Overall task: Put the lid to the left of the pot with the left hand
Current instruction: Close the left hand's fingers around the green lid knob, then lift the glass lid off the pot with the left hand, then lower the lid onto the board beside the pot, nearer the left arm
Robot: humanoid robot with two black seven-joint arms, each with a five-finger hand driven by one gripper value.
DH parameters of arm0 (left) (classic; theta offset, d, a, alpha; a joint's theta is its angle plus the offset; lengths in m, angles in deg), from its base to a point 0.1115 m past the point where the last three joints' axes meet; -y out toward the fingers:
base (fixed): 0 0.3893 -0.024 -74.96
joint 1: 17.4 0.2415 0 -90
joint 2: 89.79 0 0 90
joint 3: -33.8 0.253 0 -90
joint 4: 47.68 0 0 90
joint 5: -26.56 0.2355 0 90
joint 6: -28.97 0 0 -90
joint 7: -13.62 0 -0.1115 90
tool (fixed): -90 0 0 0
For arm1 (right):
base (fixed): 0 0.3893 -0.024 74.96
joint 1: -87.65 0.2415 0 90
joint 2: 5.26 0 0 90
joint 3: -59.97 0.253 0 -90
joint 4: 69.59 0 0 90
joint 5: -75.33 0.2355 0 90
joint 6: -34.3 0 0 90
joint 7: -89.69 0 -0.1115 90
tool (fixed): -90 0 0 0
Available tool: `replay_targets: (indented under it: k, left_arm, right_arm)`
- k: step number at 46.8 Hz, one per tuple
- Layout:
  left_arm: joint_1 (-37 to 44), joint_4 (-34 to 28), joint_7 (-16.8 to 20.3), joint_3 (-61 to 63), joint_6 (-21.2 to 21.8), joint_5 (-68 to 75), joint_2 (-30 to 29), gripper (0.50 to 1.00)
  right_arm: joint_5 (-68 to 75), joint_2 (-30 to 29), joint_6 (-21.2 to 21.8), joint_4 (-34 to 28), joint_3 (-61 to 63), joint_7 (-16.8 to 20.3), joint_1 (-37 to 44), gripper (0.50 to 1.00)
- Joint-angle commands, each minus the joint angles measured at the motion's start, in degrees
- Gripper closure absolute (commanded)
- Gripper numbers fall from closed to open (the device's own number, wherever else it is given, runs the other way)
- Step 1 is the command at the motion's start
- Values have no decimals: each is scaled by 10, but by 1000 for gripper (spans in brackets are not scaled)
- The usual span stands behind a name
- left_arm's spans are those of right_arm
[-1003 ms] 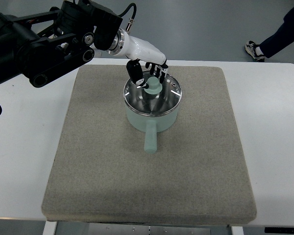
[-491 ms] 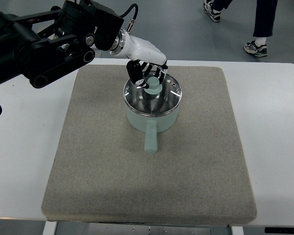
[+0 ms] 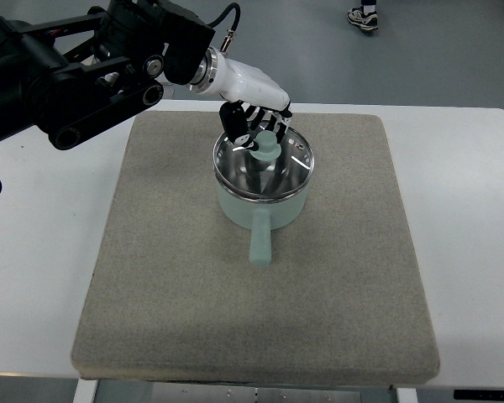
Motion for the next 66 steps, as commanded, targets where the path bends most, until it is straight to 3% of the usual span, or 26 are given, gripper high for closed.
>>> replay_targets:
  k: [1,31,59,66]
  left_arm:
    - [-1,0,-1,-3,0,0,-2,1000]
    - [-3,17,0,-7,15,-7,-54,1000]
    - [19,40,1,-22,25,-17,-205,1000]
    - [67,39,1,-21,75,-14,-214,1000]
  right_arm:
    - [0,0,0,0,0,0,0,579]
    - [0,0,0,0,0,0,0,579]
    - [0,0,0,0,0,0,1,579]
    - [0,0,0,0,0,0,0,579]
